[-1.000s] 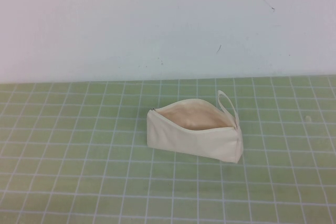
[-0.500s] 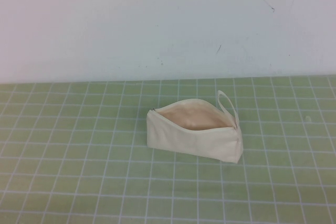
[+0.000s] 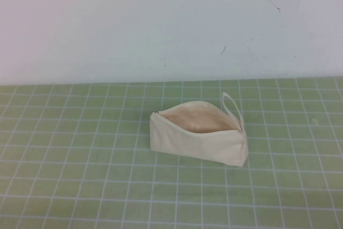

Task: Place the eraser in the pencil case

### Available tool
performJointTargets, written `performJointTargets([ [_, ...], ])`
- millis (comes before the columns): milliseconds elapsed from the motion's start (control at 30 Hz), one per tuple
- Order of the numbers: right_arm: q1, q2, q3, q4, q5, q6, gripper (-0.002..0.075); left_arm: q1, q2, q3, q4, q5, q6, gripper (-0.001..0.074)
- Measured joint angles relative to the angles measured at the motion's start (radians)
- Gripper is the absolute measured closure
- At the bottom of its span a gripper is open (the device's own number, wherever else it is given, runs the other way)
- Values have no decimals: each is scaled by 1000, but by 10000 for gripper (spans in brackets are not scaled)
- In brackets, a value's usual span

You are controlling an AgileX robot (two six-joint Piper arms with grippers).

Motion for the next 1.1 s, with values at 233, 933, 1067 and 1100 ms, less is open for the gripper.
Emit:
performJointTargets([
  [233, -1, 0, 5, -5, 30, 13, 727, 0, 0, 0, 0, 0, 0, 738],
  [933, 69, 0, 5, -7, 70, 14, 727, 0, 0, 0, 0, 0, 0, 738],
  [1067, 53, 0, 5, -7, 70, 14, 727, 0, 0, 0, 0, 0, 0, 738],
  [1100, 48, 0, 5, -7, 70, 14, 727, 0, 0, 0, 0, 0, 0, 738],
])
